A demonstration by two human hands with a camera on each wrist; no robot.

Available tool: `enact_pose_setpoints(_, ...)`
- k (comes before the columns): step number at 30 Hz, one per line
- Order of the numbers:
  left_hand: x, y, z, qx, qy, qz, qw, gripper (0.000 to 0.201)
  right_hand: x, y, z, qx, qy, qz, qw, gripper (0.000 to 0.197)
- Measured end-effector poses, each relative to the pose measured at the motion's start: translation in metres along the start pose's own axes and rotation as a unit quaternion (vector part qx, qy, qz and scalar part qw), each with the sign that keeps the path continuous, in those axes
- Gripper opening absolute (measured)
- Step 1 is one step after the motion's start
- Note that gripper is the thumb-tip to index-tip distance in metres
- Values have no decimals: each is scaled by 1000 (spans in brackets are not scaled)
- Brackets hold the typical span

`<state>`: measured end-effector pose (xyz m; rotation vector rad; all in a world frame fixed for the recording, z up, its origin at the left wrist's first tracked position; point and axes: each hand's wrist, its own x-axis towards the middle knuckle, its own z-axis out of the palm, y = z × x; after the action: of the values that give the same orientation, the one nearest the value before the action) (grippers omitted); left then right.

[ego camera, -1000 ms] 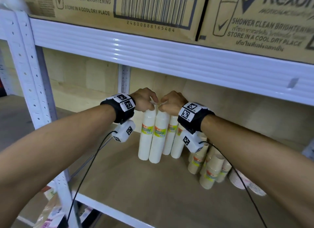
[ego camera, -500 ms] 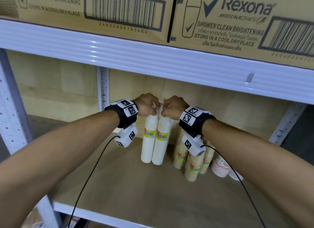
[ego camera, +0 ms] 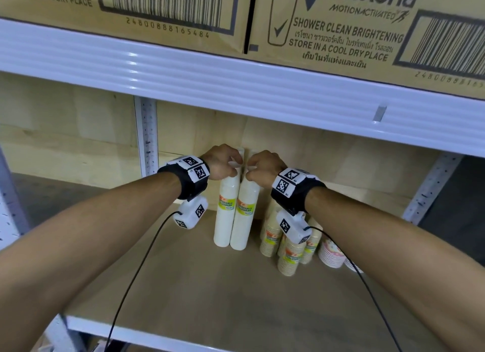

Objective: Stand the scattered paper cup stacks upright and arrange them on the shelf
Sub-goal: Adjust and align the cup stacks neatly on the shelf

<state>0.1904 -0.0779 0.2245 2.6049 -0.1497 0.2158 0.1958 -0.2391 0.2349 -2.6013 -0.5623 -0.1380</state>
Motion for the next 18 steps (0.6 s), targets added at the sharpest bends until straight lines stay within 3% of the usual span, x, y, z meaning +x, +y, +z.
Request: enact_pose_setpoints(18, -3, 10, -16, 23, 5, -17, 1000, 35, 14, 2, -7, -33, 0, -27, 999, 39)
